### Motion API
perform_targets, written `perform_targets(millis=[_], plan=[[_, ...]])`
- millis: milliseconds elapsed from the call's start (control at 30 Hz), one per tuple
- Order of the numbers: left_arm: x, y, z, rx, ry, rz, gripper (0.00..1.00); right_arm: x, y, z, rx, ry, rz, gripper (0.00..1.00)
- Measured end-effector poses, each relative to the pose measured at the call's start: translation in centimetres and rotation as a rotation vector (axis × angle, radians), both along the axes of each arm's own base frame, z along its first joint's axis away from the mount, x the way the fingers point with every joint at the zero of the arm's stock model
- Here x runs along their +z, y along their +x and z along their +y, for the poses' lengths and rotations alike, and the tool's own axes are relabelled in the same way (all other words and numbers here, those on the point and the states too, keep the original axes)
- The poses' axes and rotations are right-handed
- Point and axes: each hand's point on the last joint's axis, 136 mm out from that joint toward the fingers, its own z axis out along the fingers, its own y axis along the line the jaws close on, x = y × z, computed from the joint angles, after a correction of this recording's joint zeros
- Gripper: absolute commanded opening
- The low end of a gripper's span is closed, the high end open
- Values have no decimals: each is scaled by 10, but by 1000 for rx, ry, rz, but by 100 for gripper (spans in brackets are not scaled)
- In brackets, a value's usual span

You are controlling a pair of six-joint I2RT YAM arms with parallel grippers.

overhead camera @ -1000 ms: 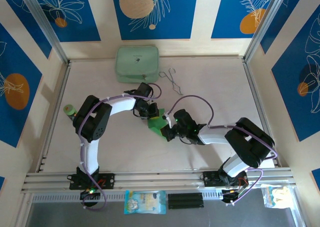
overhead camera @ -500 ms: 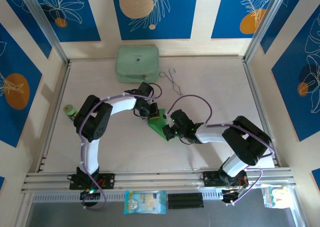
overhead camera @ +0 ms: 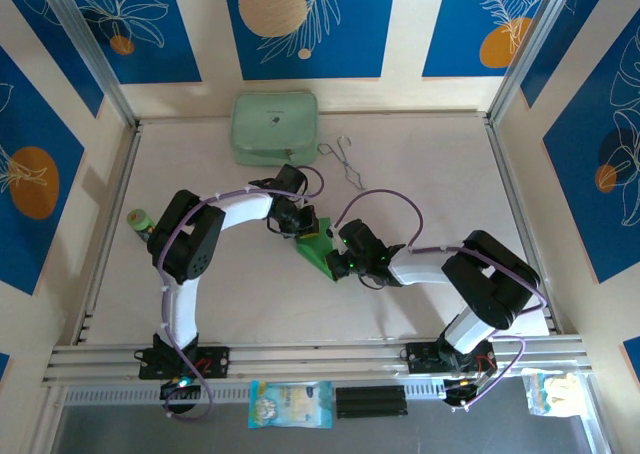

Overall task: Fold a paper plane with a square sheet of paper (pick it up from the middle)
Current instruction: Third fold the triangle at the center of the table.

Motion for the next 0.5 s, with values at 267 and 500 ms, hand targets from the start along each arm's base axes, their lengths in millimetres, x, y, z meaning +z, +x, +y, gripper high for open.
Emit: perform_targets(millis=[267, 500], plan=[[0, 0, 0, 0, -1, 0, 14, 1, 2, 1, -1, -5, -3, 0], [0, 0, 0, 0, -1, -1, 14, 0, 2, 2, -2, -11, -1, 0]])
